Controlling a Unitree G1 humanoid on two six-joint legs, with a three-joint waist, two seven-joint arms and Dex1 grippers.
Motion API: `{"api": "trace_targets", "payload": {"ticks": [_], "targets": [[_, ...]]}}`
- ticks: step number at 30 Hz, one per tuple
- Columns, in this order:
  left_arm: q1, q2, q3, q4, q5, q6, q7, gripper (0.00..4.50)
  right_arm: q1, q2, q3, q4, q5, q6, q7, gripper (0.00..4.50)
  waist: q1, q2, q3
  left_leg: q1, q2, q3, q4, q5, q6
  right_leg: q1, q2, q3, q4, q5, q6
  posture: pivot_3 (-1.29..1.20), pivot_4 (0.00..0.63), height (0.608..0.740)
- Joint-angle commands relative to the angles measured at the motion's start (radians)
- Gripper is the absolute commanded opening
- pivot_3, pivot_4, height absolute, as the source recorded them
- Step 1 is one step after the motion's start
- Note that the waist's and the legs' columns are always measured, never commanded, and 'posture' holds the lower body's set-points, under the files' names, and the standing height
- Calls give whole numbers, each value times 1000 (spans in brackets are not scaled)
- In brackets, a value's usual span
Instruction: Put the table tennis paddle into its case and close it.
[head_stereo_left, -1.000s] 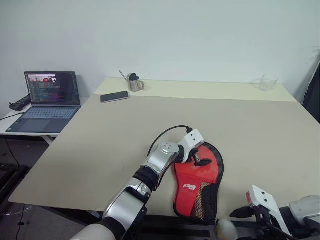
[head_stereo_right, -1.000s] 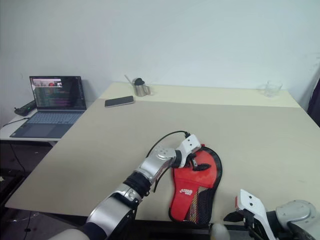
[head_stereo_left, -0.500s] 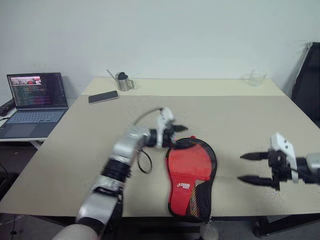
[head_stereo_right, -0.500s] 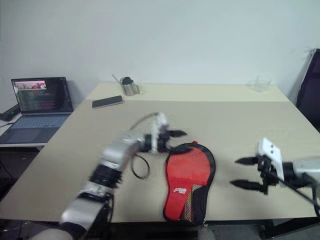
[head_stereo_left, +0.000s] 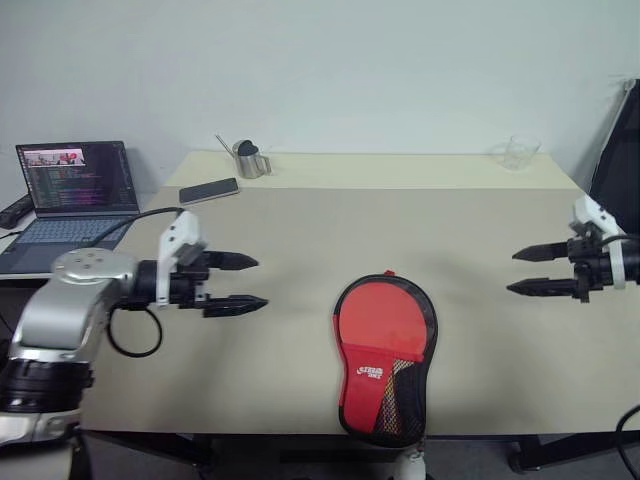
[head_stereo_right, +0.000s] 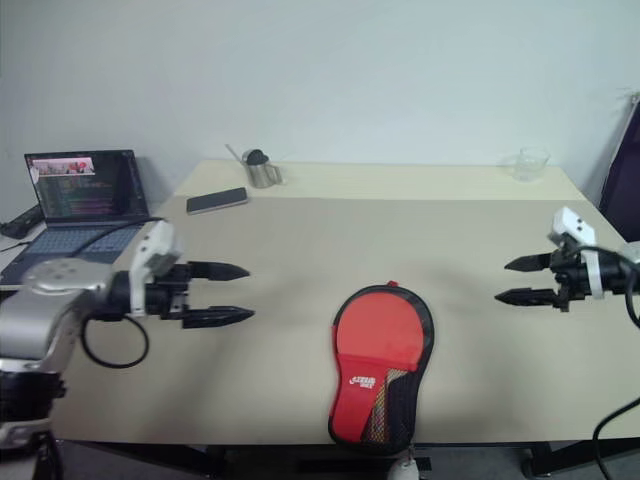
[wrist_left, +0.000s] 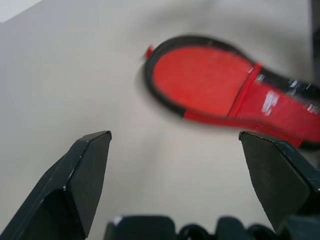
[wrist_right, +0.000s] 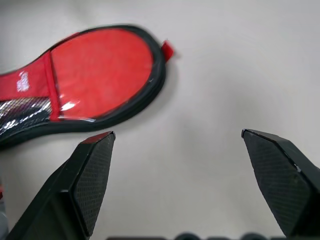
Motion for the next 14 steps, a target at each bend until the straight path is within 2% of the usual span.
{"api": "trace_targets", "payload": {"ticks": [1, 7, 14], "targets": [[53, 78, 124, 4, -27, -36, -26, 4500, -68, -18, -9, 74, -29, -49, 74, 4469, -3, 1, 1, -2, 0, 1, 0, 0, 0, -2, 0, 1, 0, 0, 0, 0, 150, 740], [172, 165, 276, 42, -60, -52, -68, 4500, -49, -34, -11, -18, -5, -17, 99, 4469, -6, 6, 3, -6, 1, 2, 0, 0, 0, -8, 0, 1, 2, 0, 0, 0, 150, 740], [280, 155, 341, -23, -90, -15, -33, 4500, 40, -37, -50, -212, 67, 93, 78, 4469, -6, 6, 4, -7, 1, 2, 0, 0, 0, -8, 0, 1, 2, 0, 0, 0, 150, 740]]}}
